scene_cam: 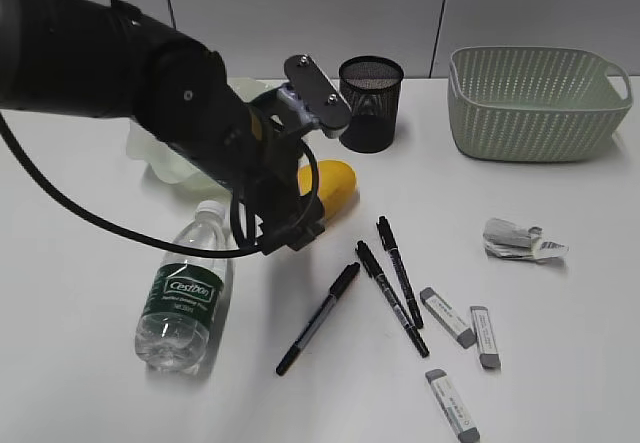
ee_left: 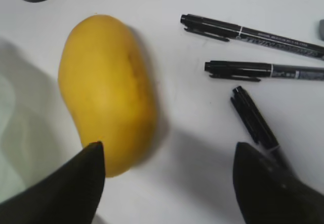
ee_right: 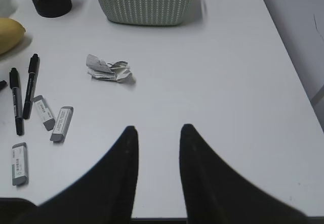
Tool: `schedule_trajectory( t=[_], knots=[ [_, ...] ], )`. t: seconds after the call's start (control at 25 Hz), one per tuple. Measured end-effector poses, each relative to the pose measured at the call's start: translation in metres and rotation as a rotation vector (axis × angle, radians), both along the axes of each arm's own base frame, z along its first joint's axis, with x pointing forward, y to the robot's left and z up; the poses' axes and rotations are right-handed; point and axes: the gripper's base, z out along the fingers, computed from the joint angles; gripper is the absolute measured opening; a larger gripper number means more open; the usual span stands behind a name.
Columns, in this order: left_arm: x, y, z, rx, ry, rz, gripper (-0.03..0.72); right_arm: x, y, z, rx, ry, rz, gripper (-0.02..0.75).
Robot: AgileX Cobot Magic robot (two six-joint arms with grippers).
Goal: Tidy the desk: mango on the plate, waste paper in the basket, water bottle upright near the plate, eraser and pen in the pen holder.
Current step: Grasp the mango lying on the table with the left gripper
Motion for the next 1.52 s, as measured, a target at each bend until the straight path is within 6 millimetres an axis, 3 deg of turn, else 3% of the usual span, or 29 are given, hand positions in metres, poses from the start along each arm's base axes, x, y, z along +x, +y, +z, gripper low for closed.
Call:
schedule_trajectory(
  t=[0.32,0.64,1.04,1.52],
  knots=[
    [0.012,-0.013,0.005,-0.133,-0.141,-0.007,0.585,0.000,0.000,0.000,0.000,0.000,0.000,0.239],
    [0.022,-0.014,-0.035,-0.086,-0.090,0.008,0.584,0.000,0.002,0.000,0.016,0.001,0.011,0.239],
    [0.037,-0.005,-0.038,-0.113,-0.124,0.046,0.584,0.000,0.003,0.000,0.028,0.002,0.020,0.239],
    [0.041,-0.001,-0.073,-0.061,-0.058,0.063,0.585,0.000,0.003,0.000,0.028,0.002,0.020,0.239]
  ],
)
